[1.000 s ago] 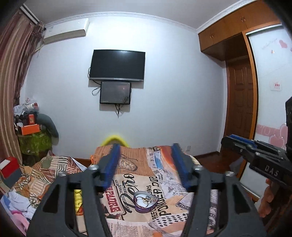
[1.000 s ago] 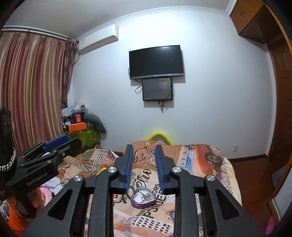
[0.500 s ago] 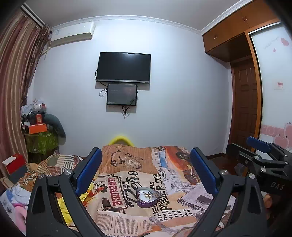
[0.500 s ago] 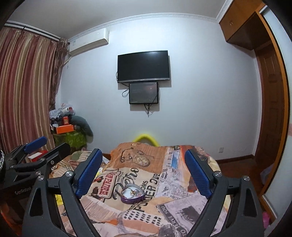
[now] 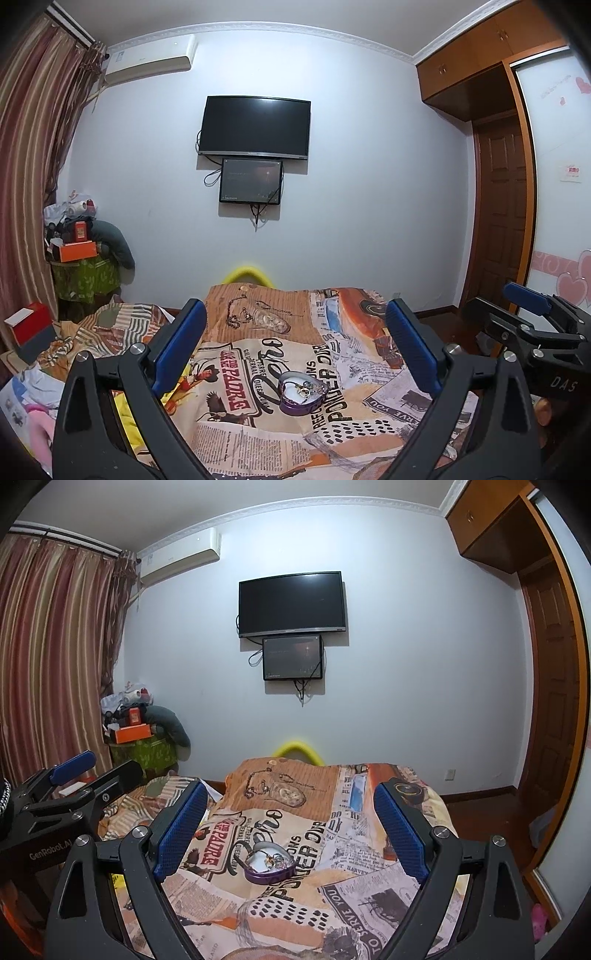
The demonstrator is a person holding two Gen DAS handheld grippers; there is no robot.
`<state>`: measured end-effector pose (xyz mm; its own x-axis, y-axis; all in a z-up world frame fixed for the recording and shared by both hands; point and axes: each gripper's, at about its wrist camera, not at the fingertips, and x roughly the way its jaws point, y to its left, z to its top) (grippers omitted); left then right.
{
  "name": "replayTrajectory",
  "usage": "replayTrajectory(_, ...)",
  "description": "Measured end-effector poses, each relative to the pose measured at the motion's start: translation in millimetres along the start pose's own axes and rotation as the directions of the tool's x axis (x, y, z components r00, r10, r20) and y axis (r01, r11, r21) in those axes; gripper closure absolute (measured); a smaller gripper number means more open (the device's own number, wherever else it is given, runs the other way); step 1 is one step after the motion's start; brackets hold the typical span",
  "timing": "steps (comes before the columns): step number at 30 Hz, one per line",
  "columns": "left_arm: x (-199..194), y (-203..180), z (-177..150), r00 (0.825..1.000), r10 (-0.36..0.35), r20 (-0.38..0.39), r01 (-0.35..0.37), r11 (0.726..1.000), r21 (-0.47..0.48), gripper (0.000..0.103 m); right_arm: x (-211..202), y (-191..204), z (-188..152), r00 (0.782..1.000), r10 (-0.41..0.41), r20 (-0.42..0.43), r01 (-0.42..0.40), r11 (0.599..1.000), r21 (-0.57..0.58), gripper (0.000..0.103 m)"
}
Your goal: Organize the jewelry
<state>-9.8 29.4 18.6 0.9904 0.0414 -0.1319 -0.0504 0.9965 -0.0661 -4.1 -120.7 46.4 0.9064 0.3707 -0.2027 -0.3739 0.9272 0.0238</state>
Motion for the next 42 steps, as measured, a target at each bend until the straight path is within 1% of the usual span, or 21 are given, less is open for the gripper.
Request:
replayTrajectory(8, 2.3, 2.5, -1.2, 1.0, 0.0, -0.011, 0.0, 1.0, -0.007, 0.004, -2.3, -3.4, -1.4, 1.0, 0.002, -0.011, -0.001, 1.0, 0.005, 0.013)
replayTrajectory(24, 4.8, -1.0, -1.1, 1.0, -0.023, -0.021, 0.024, 1.0, 0.007, 0.004, -2.4, -3.1, -0.9, 1.0, 0.002, -0.011, -0.002, 1.0, 0.006, 0.013)
replayTrajectory(42, 4.5, -2.8, -2.5, 0.999, -0.039, -0.018, 0.039, 0.999, 0.007, 0.004, -4.7, -3.6, 1.2, 1.0, 0.003, -0.011, -0.003, 1.0, 0.01, 0.013)
